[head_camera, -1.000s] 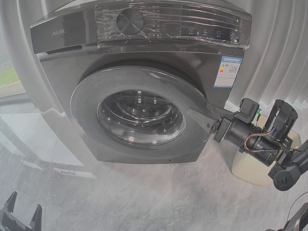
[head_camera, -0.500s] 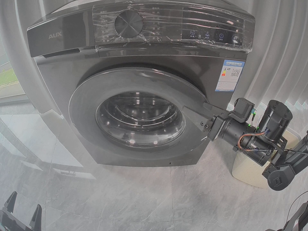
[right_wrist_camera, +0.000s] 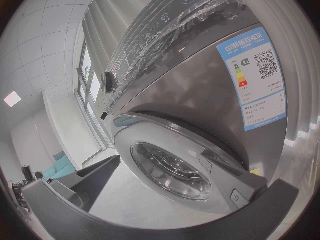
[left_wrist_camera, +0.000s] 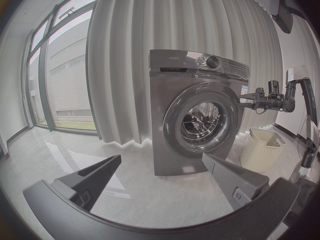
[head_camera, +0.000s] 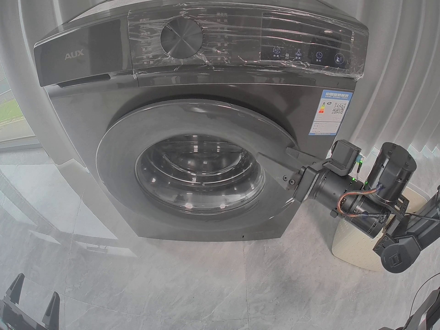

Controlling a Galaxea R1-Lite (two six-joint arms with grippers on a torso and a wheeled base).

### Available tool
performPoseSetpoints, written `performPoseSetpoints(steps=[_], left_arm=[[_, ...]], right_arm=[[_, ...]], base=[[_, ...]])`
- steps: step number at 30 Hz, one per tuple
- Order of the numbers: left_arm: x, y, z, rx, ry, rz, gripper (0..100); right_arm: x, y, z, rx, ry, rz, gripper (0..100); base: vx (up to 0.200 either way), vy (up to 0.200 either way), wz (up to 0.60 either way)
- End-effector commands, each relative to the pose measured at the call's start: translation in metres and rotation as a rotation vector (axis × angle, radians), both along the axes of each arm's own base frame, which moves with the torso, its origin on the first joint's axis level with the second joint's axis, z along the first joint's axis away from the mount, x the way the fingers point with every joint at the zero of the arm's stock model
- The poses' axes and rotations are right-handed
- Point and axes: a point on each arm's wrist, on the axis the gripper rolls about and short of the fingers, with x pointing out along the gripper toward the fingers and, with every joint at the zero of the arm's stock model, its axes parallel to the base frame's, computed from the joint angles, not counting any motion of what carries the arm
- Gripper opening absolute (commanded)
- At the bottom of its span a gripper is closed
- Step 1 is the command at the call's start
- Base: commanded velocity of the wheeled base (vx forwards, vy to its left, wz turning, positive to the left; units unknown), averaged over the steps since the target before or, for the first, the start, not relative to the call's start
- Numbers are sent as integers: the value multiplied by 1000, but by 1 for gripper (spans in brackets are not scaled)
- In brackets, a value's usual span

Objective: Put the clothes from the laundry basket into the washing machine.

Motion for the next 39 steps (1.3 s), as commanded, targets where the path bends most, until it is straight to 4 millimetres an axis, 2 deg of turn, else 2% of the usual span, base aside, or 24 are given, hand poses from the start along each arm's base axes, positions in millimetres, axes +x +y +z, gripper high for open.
performPoseSetpoints(steps=[1,4,15,21,22,24,27,28,29,32,36,39], left_arm=[[0,0,-5,0,3,0,100],[0,0,-5,-1,2,0,100],[0,0,-5,0,1,0,100],[0,0,-5,-1,2,0,100],[0,0,-5,-1,2,0,100],[0,0,-5,-1,2,0,100],[0,0,-5,-1,2,0,100],[0,0,-5,-1,2,0,100],[0,0,-5,-1,2,0,100],[0,0,-5,-1,2,0,100],[0,0,-5,0,1,0,100],[0,0,-5,0,1,0,100]], right_arm=[[-2,-2,5,7,-17,-5,100],[-3,-4,8,-2,-37,-15,100],[-4,-5,6,-16,-39,-46,100],[-17,-5,11,-9,-49,-22,100],[-39,-6,14,-8,-54,20,100],[-49,-9,17,-6,-58,37,100],[-73,-23,17,-37,-83,53,100],[-73,-23,17,-37,-83,53,100],[-84,-33,15,-56,-94,50,100],[-98,-45,16,-68,-124,41,100],[-110,-60,17,-82,-157,16,100],[-119,-83,13,-102,-155,-66,100]], base=[[0,0,0],[200,0,0],[0,0,0],[0,0,0],[0,0,0],[0,0,0],[0,0,0],[0,0,0],[0,0,0],[0,0,0],[0,0,0],[0,0,0]])
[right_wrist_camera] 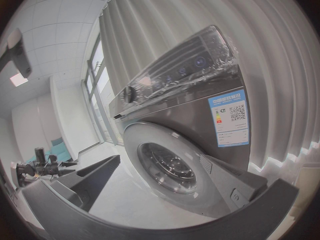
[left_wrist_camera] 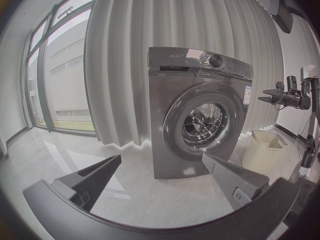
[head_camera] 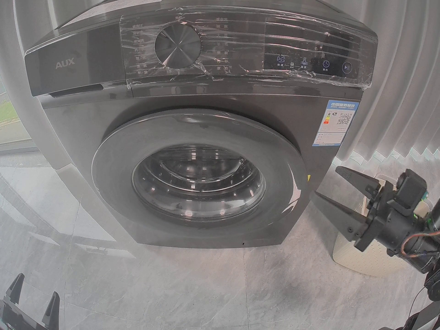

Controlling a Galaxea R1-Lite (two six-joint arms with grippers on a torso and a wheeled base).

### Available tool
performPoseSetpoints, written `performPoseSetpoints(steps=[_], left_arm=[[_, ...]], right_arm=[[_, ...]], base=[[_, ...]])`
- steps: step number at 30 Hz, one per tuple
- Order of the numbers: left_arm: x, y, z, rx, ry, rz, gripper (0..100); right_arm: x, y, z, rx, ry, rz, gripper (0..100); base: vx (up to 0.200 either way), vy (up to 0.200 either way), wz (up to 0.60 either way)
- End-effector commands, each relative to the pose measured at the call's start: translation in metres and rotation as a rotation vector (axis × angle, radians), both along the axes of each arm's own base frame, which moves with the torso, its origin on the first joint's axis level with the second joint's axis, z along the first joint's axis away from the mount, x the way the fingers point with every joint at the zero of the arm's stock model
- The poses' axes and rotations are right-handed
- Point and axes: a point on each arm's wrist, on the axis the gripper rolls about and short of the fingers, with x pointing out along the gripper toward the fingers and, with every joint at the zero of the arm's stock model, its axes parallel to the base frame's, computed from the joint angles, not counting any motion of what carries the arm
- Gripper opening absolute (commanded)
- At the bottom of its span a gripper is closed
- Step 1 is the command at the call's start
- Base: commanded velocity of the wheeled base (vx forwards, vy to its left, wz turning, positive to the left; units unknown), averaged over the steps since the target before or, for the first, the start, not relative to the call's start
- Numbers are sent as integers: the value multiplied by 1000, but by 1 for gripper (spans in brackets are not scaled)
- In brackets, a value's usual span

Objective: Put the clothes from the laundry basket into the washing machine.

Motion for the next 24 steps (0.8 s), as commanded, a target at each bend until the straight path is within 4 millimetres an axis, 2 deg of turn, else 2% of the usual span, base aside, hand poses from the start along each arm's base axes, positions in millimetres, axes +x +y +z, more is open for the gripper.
performPoseSetpoints(steps=[1,10,14,17,20,24], left_arm=[[0,0,-5,1,1,0,100],[0,0,-5,1,1,0,100],[0,0,-5,1,1,0,100],[0,0,-5,-1,2,0,100],[0,0,-5,-1,3,0,100],[0,0,-5,1,1,0,100]], right_arm=[[-24,-39,2,-2,-49,-97,100],[-49,-85,-14,-42,-74,-323,100],[-59,-94,-17,-55,-75,-353,100],[-78,-107,-22,-80,-42,-434,100],[-90,-111,-27,-100,-33,-461,100],[-117,-117,-33,-108,-78,-496,100]], base=[[0,0,0],[0,0,0],[0,0,0],[0,0,0],[0,0,0],[0,0,0]])
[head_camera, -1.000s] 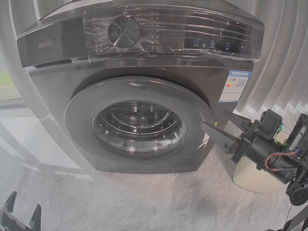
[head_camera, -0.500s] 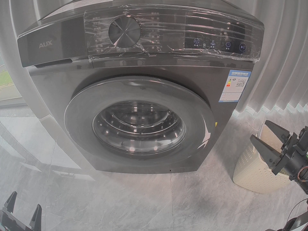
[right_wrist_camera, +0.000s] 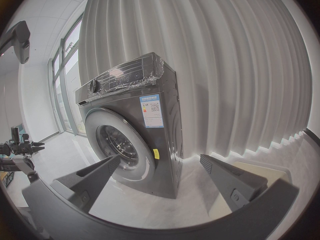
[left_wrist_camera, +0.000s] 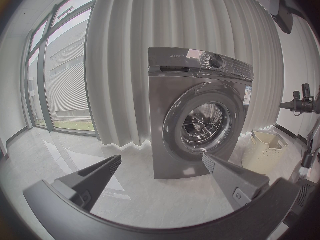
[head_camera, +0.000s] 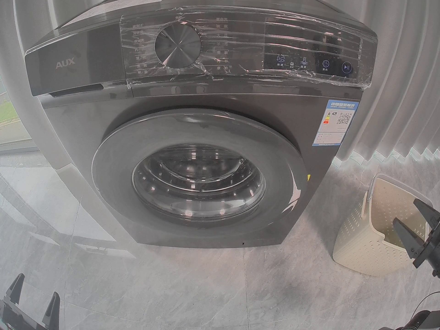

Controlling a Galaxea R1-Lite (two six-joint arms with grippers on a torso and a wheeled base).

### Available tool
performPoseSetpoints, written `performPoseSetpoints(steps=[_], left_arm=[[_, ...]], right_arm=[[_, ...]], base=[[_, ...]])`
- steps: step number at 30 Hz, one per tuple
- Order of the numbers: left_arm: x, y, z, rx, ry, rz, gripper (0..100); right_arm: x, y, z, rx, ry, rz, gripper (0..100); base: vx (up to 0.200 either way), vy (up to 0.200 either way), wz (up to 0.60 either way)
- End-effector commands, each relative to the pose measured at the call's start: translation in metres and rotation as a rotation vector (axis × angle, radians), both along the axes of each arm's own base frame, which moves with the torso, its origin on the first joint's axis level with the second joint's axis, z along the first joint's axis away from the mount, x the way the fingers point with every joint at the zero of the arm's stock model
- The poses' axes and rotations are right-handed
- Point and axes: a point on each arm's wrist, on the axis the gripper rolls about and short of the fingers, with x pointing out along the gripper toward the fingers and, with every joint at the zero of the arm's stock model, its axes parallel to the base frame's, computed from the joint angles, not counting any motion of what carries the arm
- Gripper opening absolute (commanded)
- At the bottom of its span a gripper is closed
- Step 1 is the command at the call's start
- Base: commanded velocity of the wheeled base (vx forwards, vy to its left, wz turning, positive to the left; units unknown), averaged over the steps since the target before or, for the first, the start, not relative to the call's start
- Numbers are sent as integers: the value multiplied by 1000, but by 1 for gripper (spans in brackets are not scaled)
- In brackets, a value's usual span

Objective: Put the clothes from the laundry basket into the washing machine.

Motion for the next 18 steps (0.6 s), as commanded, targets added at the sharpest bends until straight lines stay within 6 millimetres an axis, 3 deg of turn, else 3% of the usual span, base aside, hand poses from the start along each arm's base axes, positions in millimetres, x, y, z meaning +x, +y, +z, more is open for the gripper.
performPoseSetpoints(steps=[1,5,11,16,18], left_arm=[[0,0,-5,0,1,0,100],[0,0,-5,0,3,0,100],[0,0,-5,0,1,0,100],[0,0,-5,0,1,0,100],[0,0,-5,0,3,0,100]], right_arm=[[-43,-12,-5,-9,-119,-81,100],[-66,-15,-12,-26,-191,-115,100],[-83,-15,-26,-33,-196,-130,100],[-102,-14,-61,-37,-118,-135,100],[-102,-14,-63,-35,-96,-134,100]], base=[[0,0,0],[0,0,0],[0,0,0],[0,0,0],[0,0,0]])
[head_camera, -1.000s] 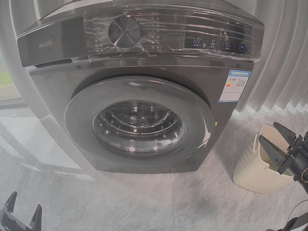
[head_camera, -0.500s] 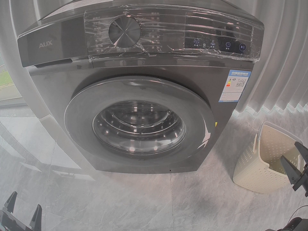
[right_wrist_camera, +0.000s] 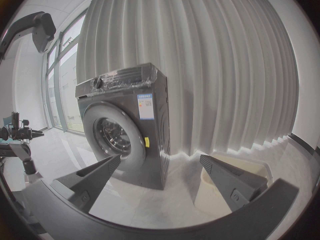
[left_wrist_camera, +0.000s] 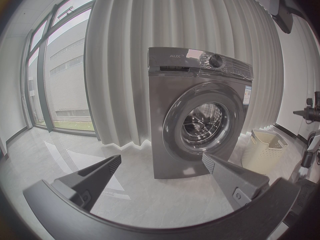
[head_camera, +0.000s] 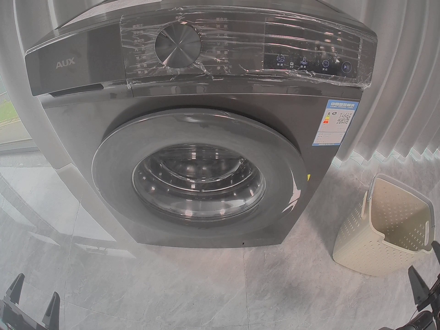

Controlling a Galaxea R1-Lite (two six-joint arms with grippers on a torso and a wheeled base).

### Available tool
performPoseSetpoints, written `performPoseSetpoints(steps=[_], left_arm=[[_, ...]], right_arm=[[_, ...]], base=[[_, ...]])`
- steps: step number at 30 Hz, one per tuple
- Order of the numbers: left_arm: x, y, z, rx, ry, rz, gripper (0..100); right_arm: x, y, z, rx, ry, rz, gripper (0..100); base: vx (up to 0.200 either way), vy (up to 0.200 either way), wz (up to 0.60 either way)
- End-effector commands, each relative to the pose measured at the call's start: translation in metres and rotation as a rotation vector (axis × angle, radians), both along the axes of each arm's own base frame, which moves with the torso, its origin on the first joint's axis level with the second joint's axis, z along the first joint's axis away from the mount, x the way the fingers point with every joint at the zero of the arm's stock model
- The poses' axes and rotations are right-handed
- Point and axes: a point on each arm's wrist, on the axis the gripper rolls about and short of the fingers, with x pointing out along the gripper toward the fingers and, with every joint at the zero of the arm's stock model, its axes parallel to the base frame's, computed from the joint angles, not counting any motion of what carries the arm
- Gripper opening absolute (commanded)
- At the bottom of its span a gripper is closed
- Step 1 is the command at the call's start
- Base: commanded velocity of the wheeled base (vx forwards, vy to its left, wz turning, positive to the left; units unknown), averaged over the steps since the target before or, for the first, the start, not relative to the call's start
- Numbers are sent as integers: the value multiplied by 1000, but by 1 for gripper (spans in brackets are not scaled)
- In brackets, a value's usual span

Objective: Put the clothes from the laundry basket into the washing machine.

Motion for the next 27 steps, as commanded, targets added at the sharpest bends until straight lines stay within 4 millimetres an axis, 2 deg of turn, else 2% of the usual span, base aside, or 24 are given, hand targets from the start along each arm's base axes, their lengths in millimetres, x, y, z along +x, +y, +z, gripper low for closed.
performPoseSetpoints(steps=[1,5,6,9,17,27], left_arm=[[0,0,-5,-1,2,0,100],[0,0,-5,-1,2,0,100],[0,0,-5,-1,3,0,100],[0,0,-5,-1,2,0,100],[0,0,-5,-3,3,0,100],[0,0,-5,-7,3,4,100]], right_arm=[[-21,0,-21,4,-91,-14,100],[-21,0,-21,5,-87,-39,100],[-20,-2,-27,-3,-35,-137,100],[-20,-4,-29,-5,-12,-198,100],[-20,-6,-30,10,-1,-302,100],[-20,-7,-30,13,1,-350,100]], base=[[0,0,0],[0,0,0],[0,0,0],[0,0,0],[0,0,0],[0,0,0]])
